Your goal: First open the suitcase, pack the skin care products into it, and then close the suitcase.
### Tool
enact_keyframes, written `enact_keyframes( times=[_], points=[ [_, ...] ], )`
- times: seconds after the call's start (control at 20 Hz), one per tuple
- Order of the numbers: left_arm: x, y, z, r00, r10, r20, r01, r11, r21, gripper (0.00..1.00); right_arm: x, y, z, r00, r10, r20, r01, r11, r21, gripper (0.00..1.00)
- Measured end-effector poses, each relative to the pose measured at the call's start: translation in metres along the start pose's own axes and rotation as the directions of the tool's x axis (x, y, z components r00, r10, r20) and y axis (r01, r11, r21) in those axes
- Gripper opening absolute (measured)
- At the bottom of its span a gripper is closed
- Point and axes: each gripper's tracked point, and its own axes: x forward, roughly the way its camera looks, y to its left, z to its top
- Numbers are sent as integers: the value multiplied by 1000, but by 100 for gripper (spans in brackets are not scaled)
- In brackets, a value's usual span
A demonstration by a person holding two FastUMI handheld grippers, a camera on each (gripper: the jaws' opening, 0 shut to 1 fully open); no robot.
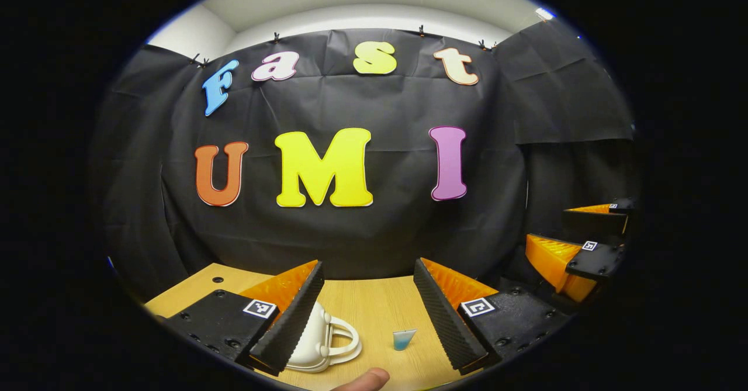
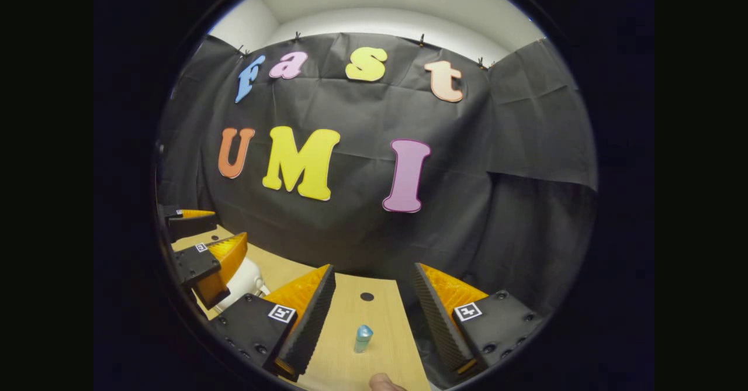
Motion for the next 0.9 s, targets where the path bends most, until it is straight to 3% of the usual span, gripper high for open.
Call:
enact_keyframes(
  times=[0.3,0.65,0.9],
  points=[
    [3,4,-9,1000,9,-7,-8,1000,16,99,1,0,-7,1000,1,-10,-1,1000,-5,80],
    [20,20,-77,998,28,-59,-17,981,193,99,-2,-37,-31,997,-68,-39,68,997,-22,79],
    [34,32,-153,986,61,-155,1,928,372,99,-6,-77,-68,982,-147,-119,149,989,5,80]
  ],
)
